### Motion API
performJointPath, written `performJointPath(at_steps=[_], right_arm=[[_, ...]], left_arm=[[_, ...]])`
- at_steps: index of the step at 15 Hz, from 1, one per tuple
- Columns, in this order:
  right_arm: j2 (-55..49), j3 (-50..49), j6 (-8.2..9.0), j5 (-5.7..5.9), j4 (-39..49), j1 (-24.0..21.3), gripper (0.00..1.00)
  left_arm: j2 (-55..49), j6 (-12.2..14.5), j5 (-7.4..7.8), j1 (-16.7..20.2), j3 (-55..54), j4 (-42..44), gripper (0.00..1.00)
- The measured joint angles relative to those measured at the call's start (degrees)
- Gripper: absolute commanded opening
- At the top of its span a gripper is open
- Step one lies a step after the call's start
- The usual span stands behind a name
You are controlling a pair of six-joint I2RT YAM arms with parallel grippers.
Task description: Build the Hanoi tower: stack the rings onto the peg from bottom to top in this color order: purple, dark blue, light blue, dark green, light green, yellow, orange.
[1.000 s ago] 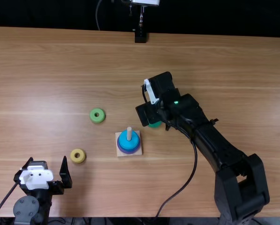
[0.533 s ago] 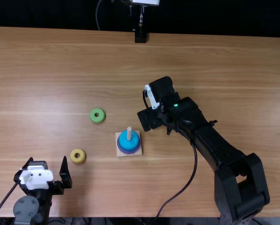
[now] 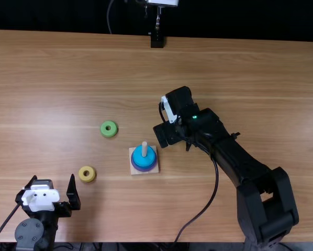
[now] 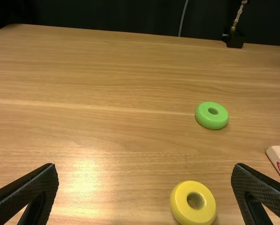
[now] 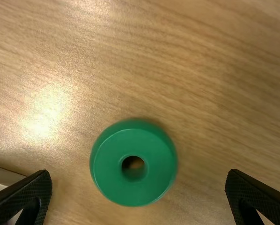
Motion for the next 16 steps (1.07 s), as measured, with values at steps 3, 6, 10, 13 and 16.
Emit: performJointPath(at_steps=[3, 6, 10, 13, 16], right_arm=[[0.28, -0.04, 0.02, 0.52, 0.09, 0.00, 1.00], [3.10, -0.04, -0.02, 2.49, 0.00, 0.00, 1.00], [3.45, -0.04, 0.00, 3.02, -0.07, 0.02, 1.00], [3.45, -0.04, 0.00, 3.23, -0.31, 0.02, 1.00], [3.45, -0.04, 0.00, 3.26, -0.42, 0.02, 1.00]], left_arm=[[0.00, -0.02, -0.02, -0.02, 0.00, -0.02, 1.00], [0.00, 0.00, 0.00, -0.02, 0.00, 0.00, 1.00], [0.00, 0.00, 0.00, -0.02, 0.00, -0.02, 1.00], [0.00, 0.00, 0.00, -0.02, 0.00, -0.02, 1.00], [0.00, -0.02, 0.00, 0.00, 0.00, 0.00, 1.00]])
